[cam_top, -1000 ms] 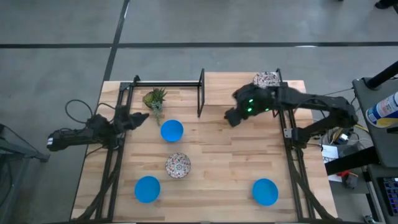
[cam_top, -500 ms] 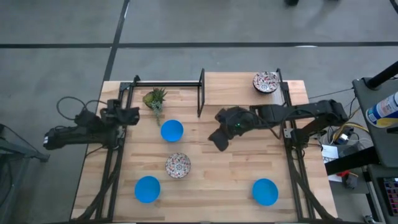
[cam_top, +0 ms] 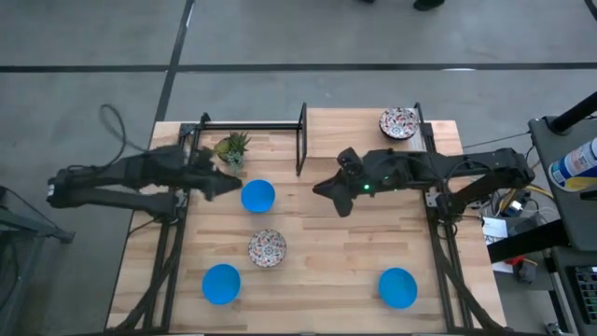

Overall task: Pick & Place Mini bowls
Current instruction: Stack the white patterned bowl on top of the other white patterned bowl on the shelf

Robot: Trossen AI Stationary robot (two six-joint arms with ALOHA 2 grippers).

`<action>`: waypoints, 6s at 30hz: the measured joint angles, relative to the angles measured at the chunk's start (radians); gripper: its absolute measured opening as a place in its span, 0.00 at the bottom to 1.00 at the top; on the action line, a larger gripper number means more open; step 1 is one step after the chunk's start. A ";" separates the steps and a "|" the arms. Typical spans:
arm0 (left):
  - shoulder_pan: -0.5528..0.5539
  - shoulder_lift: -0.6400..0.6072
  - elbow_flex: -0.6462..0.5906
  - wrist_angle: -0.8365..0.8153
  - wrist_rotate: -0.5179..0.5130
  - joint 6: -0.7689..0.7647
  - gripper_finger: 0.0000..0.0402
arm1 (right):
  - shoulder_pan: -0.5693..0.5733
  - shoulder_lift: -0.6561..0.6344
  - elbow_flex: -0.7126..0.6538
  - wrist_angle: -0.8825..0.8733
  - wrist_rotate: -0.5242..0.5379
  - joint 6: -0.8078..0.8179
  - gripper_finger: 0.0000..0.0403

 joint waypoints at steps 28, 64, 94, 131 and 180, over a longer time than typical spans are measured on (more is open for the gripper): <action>-0.225 0.538 0.058 -0.077 0.018 0.184 0.39 | 0.026 -0.083 0.000 0.127 0.095 -0.084 0.15; -0.225 0.767 0.057 -0.056 0.054 0.144 0.08 | 0.059 -0.050 0.000 0.149 0.128 -0.072 0.14; -0.213 0.511 0.525 -0.541 -0.607 0.201 0.00 | 0.057 0.012 -0.088 0.024 0.255 0.213 0.24; -0.211 0.526 0.646 -0.571 -0.894 0.414 0.00 | 0.024 0.350 0.183 0.157 0.585 -0.220 0.30; -0.211 0.480 0.647 -0.318 -0.877 0.523 0.24 | -0.113 0.339 0.183 0.064 0.315 -0.071 0.02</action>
